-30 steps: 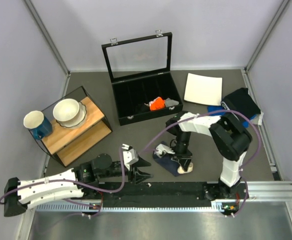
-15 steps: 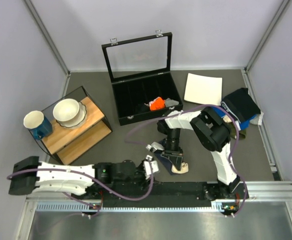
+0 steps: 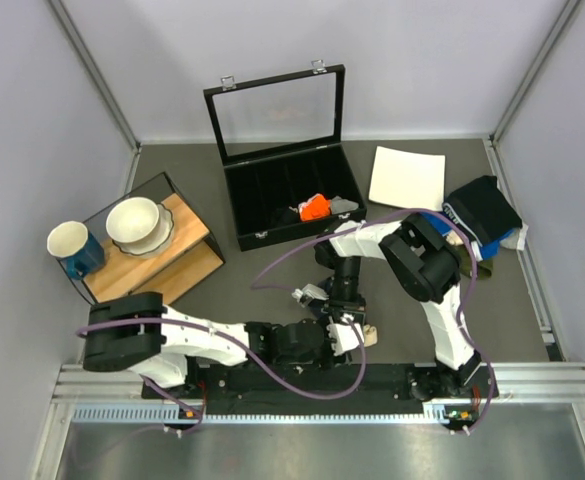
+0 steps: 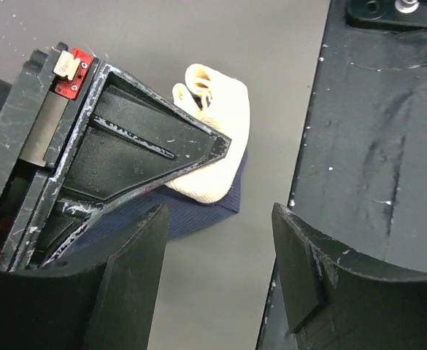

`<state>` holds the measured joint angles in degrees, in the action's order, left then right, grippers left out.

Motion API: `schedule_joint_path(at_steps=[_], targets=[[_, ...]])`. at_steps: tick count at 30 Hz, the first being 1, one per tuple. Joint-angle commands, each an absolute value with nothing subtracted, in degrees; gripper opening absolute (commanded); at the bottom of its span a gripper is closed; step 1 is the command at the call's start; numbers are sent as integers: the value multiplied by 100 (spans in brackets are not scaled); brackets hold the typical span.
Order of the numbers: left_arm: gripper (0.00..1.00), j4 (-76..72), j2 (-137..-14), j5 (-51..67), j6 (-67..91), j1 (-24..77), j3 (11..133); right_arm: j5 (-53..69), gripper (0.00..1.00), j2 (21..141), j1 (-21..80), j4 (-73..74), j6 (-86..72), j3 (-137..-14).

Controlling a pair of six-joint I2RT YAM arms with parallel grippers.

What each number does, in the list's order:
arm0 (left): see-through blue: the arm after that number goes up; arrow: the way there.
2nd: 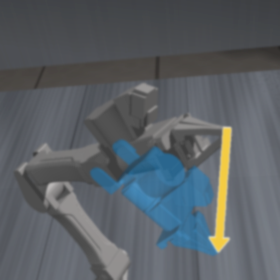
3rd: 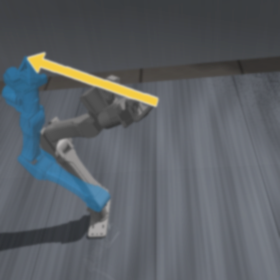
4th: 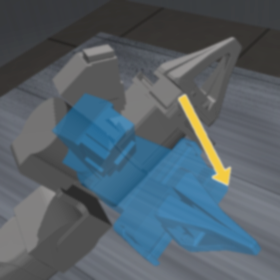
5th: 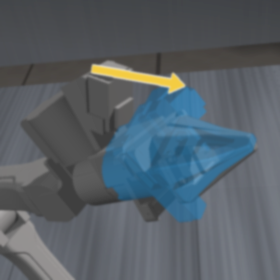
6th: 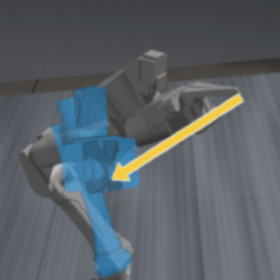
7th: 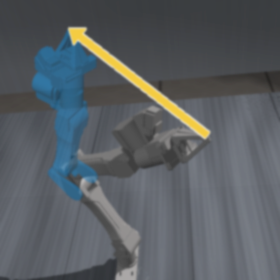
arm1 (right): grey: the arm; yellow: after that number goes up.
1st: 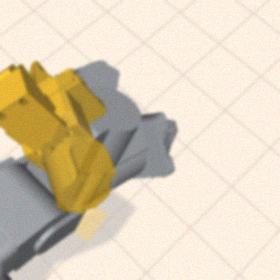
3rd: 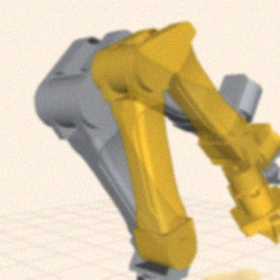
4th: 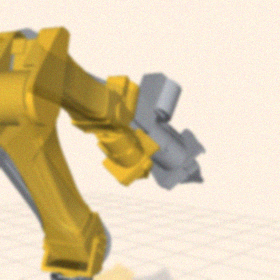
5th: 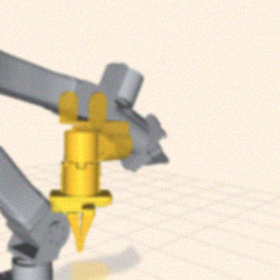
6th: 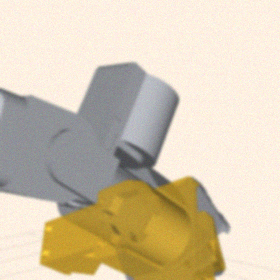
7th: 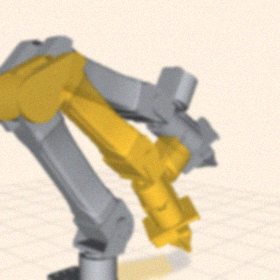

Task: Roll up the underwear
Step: Roll the underwear to the center of the board.

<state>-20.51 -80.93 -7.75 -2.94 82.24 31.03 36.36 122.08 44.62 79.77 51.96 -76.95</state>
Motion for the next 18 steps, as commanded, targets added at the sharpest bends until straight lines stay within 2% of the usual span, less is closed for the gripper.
schedule_joint_path(at_steps=[1, 6, 10, 13, 14, 18], targets=[[64, -2725, -8419, -1204, -124, 8253, 3225, 3858, 15, 12322, 4526, 7594, 5423, -7849], [63, -2689, -8928, -1608, -18, 8235, 3506, 3876, 15, 12314, 4518, 7594, 5458, -7840], [60, -2637, -9202, -1503, 272, 8244, 3700, 3902, 17, 12278, 4500, 7568, 5493, -7796], [46, -2654, -9290, -1363, 369, 8235, 3735, 3911, 18, 12252, 4491, 7541, 5493, -7770], [33, -2663, -9299, -1328, 387, 8235, 3735, 3911, 20, 12235, 4483, 7524, 5493, -7770], [8, -2593, -9308, -1143, 501, 8218, 3718, 3946, 29, 12121, 4465, 7462, 5476, -7717]])
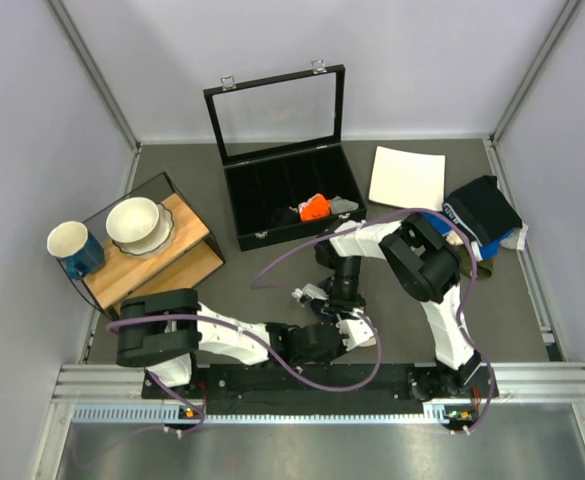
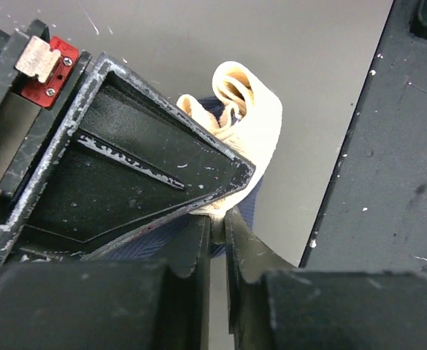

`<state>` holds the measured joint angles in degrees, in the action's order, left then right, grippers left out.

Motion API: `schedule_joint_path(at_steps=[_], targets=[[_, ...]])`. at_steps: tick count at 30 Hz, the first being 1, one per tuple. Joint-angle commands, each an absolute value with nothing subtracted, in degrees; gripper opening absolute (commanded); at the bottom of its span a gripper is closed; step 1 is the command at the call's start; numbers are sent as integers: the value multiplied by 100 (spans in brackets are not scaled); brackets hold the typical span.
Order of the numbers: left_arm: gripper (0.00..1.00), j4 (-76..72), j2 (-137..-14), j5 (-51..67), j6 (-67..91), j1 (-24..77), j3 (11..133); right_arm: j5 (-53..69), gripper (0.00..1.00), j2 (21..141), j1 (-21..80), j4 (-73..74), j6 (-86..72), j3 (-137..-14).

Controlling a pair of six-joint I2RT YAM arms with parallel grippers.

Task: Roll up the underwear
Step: Roll the underwear to the center of the board.

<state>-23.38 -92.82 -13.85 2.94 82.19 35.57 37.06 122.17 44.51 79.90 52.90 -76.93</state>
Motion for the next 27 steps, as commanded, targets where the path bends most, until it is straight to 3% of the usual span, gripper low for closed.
schedule_joint_path(at_steps=[1, 3, 9, 20, 27], targets=[[5, -2584, -9308, -1047, 553, 8200, 3700, 3946, 30, 12077, 4456, 7445, 5467, -7699], [0, -2575, -9299, -836, 667, 8139, 3622, 3911, 32, 11884, 4404, 7357, 5441, -7691], [0, -2970, -9176, -37, 1212, 7770, 3130, 3779, 41, 11225, 3843, 7339, 5423, -7892], [0, -3243, -8965, 1228, 1836, 6875, 2778, 3753, 43, 9951, 2989, 7234, 5861, -7524], [0, -3296, -8981, 2282, 2241, 6197, 2628, 4761, 41, 8273, 2672, 6339, 7266, -6374]])
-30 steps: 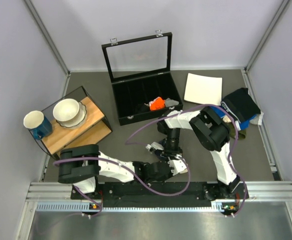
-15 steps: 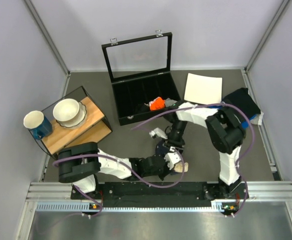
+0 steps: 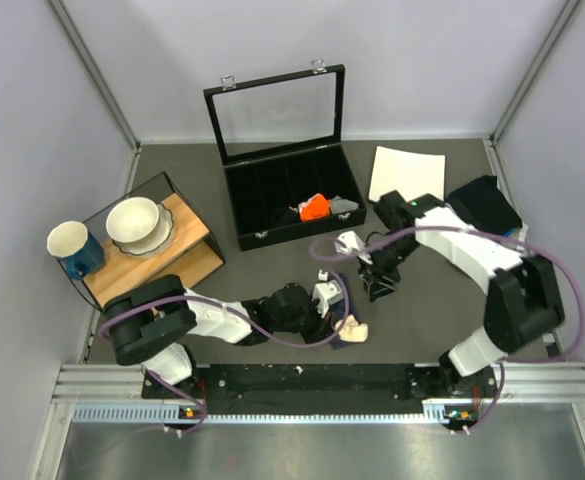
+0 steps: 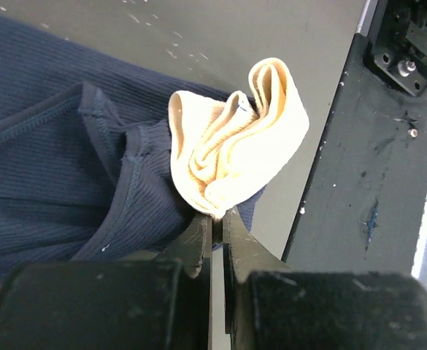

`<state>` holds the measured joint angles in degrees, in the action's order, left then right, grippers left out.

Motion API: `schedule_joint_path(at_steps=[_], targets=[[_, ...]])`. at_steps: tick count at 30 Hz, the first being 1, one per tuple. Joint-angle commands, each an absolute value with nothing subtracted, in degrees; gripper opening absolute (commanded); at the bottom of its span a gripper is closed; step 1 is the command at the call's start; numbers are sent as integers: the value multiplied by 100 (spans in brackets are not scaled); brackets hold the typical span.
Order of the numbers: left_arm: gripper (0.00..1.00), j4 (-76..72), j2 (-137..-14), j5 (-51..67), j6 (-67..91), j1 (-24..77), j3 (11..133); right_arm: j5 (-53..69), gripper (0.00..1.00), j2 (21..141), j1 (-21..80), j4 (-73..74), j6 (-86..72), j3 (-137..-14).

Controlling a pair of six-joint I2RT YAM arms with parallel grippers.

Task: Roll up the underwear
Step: Roll the underwear to the center of the board.

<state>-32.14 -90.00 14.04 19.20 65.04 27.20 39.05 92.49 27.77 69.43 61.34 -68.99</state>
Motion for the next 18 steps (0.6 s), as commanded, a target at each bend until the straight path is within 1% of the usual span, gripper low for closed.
schedule_joint_path(at_steps=[1, 2, 4, 8, 9, 10, 13, 18], targets=[[0, -3278, -9043, 2416, 2354, 6118, 2637, 4920, 41, 7888, 2672, 6250, 7512, -5989], [0, -3278, -9114, 2582, 2416, 5961, 2706, 5070, 43, 7692, 2681, 6171, 7958, -5811], [0, -3235, -9359, 3013, 2653, 5810, 2794, 5273, 48, 7271, 2820, 5795, 8208, -5338], [0, -3243, -9965, 3611, 3163, 5415, 3067, 4546, 49, 6848, 3610, 4792, 8008, -4642], [0, -3321, -10062, 3743, 3286, 5353, 3067, 4231, 49, 6803, 3769, 4599, 7981, -4536], [0, -3418, -10159, 3918, 3513, 5239, 3067, 4132, 49, 6794, 4058, 4475, 7963, -4379], [0, -3752, -10458, 4130, 3927, 5020, 3024, 3894, 49, 6847, 4445, 4149, 7884, -4246], [0, -4209, -10679, 4192, 4350, 4834, 2883, 3403, 49, 7005, 4781, 3745, 7831, -3982]])
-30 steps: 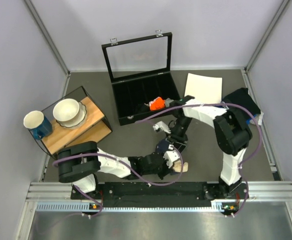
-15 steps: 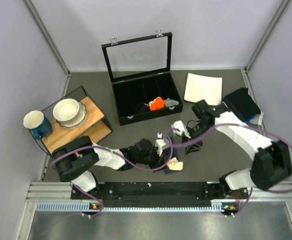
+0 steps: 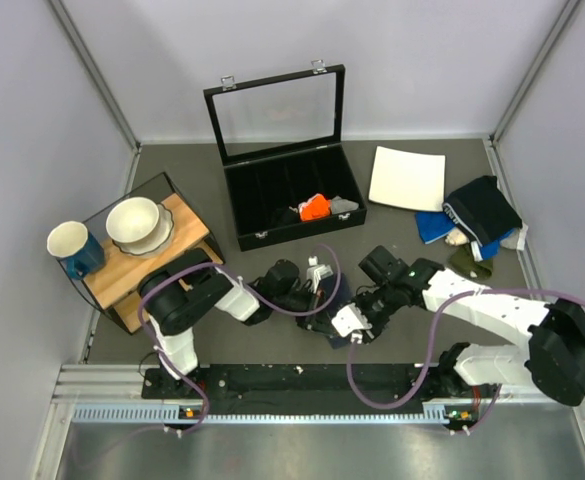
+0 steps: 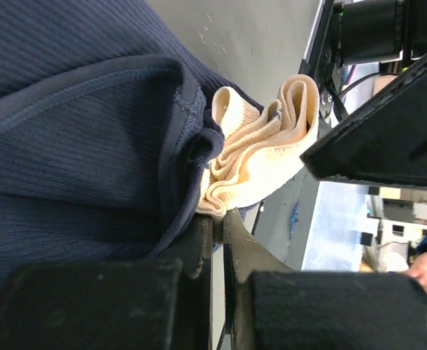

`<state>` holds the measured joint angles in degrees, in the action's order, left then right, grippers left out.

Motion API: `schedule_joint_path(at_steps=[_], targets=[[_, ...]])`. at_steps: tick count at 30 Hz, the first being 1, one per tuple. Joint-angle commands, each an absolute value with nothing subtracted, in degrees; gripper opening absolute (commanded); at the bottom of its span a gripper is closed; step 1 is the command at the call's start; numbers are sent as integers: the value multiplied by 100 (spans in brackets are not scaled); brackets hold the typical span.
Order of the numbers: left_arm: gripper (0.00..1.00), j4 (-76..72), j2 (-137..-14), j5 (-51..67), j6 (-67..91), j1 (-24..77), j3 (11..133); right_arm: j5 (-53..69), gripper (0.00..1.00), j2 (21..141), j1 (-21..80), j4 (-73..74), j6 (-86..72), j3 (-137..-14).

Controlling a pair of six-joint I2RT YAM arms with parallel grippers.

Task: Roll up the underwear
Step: Roll the underwear to the center of the board.

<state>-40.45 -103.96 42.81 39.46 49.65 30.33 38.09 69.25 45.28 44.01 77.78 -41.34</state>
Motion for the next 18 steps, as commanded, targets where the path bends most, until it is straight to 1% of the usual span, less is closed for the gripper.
schedule_joint_path(at_steps=[1, 6, 12, 16, 18], targets=[[0, -4227, -10696, 4201, 4403, 4808, 2883, 3340, 49, 7014, 4816, 3683, 7831, -3860], [0, -4298, -10802, 4219, 4561, 4720, 2935, 3077, 49, 7093, 5062, 3393, 7761, -3621], [0, -4228, -10916, 4210, 4632, 4658, 3129, 2769, 49, 7146, 5115, 3147, 7454, -3568], [0, -4061, -10925, 4201, 4535, 4649, 3190, 2777, 49, 6909, 5098, 3225, 6725, -4085], [0, -3982, -10951, 4210, 4500, 4623, 3208, 3004, 49, 6724, 5098, 3628, 6627, -4314]])
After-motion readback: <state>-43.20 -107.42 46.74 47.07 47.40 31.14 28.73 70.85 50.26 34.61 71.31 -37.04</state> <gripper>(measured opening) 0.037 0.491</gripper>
